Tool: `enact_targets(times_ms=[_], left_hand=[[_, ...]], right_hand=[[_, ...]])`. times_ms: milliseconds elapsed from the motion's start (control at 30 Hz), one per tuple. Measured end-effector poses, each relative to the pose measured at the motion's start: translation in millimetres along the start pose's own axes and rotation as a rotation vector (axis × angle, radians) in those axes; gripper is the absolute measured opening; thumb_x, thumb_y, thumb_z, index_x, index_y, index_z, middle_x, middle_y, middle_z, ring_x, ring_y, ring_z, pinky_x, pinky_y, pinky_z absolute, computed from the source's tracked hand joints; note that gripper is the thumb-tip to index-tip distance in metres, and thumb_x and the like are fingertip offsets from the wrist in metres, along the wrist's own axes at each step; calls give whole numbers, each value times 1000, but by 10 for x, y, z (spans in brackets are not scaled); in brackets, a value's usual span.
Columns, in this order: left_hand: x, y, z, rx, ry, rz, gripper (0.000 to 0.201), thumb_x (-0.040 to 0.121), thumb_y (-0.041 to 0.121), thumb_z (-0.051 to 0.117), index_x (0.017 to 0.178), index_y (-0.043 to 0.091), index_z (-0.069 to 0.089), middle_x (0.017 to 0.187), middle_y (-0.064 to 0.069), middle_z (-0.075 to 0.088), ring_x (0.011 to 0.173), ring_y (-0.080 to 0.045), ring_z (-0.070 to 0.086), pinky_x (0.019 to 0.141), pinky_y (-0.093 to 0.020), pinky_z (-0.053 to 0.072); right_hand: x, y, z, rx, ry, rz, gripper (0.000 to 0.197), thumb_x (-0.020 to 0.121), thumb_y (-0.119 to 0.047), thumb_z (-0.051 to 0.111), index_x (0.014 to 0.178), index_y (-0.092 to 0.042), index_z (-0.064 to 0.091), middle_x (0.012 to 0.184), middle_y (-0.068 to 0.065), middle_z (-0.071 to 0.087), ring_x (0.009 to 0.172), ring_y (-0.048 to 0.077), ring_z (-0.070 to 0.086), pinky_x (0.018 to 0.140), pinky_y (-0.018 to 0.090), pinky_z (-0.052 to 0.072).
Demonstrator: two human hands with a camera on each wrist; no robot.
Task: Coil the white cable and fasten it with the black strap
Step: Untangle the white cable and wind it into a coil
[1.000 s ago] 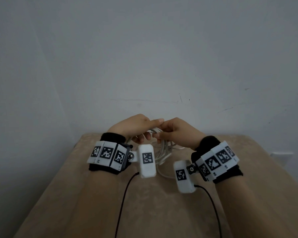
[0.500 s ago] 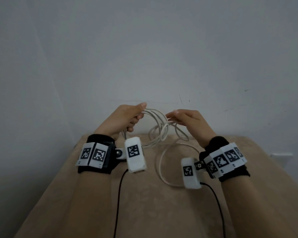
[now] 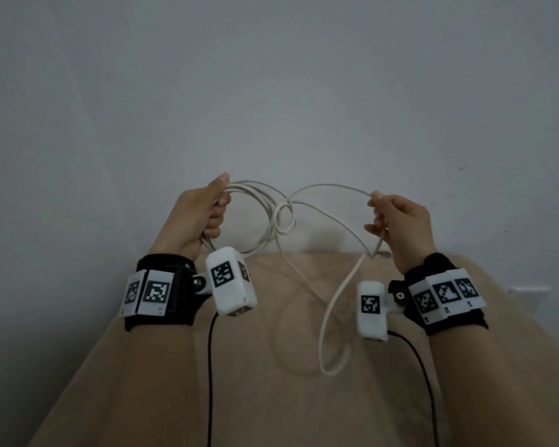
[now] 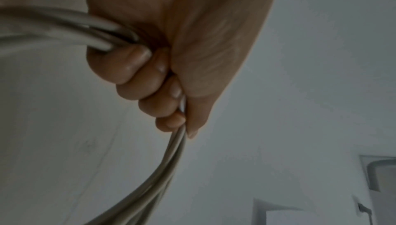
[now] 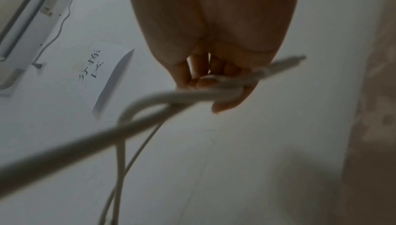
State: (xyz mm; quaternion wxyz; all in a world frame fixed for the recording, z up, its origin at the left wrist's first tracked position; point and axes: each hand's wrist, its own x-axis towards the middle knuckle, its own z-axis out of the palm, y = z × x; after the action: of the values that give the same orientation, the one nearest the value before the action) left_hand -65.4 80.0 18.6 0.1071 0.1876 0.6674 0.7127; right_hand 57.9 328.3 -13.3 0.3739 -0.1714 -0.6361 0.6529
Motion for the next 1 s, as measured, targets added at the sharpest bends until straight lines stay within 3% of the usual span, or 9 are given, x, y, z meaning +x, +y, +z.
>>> enact_targets(times_ms=[100, 233, 367, 433, 533, 600, 700, 833, 1000], left_hand=[[22, -9, -96, -57, 81, -20, 43, 95, 43, 51, 60, 19, 39, 42, 11, 25, 35, -4, 17, 35, -17, 14], [44, -14, -243, -110, 181, -36, 43, 94, 44, 52, 61, 20, 39, 40, 11, 25, 32, -4, 18, 32, -16, 15], [26, 1, -162, 27, 157, 9, 42, 95, 41, 50, 61, 18, 41, 38, 12, 27, 33, -4, 18, 34, -16, 15], [11, 25, -78, 90, 124, 16, 42, 96, 40, 49, 61, 18, 41, 37, 12, 27, 33, -4, 18, 34, -16, 15], [-13, 59, 43, 150, 61, 17, 43, 96, 39, 49, 60, 18, 41, 38, 12, 28, 33, -4, 18, 35, -16, 15], [-31, 78, 127, 182, 18, 25, 43, 95, 40, 50, 59, 18, 41, 38, 12, 28, 34, -4, 18, 35, -17, 15], [-50, 97, 221, 210, -16, 29, 44, 95, 41, 51, 58, 18, 42, 39, 12, 29, 35, -4, 19, 36, -17, 16], [-46, 83, 231, 244, 4, 35, 44, 94, 41, 53, 58, 17, 43, 40, 12, 29, 35, -5, 19, 36, -17, 16], [-19, 62, 134, 202, 80, 14, 43, 95, 39, 52, 59, 17, 43, 38, 13, 30, 32, -4, 20, 34, -15, 17]], right_hand=[[69, 40, -146, 41, 164, 71, 26, 96, -23, 56, 72, -11, 61, 57, 2, 42, 41, 9, 43, 48, 22, 45], [142, 146, -341, 111, 328, 203, 29, 98, -18, 50, 70, -8, 55, 57, 4, 43, 33, 8, 44, 48, 27, 40], [206, 267, -359, 135, 304, 333, 27, 98, -10, 47, 74, -1, 55, 63, 7, 45, 53, 16, 44, 51, 26, 45], [218, 312, -313, -56, 244, 334, 21, 96, -8, 47, 94, 10, 59, 77, 13, 55, 68, 23, 54, 65, 32, 50], [143, 217, -185, -520, 185, 129, 36, 94, -14, 51, 128, -6, 54, 125, 14, 57, 115, 30, 53, 97, 34, 41], [14, 51, 2, -578, 116, -127, 35, 93, -10, 50, 127, -16, 57, 132, 5, 56, 123, 21, 49, 97, 23, 35], [-159, -96, 269, -552, -194, -373, 39, 87, -1, 53, 117, -23, 65, 119, -8, 63, 113, 5, 53, 95, 15, 40], [-281, -143, 428, -723, -502, -408, 21, 85, -23, 69, 106, -21, 72, 95, -17, 66, 90, -7, 58, 81, 1, 38], [-160, -80, 304, -514, -115, -340, 8, 86, -23, 67, 80, -20, 72, 68, -11, 66, 64, 0, 62, 67, 22, 52]])
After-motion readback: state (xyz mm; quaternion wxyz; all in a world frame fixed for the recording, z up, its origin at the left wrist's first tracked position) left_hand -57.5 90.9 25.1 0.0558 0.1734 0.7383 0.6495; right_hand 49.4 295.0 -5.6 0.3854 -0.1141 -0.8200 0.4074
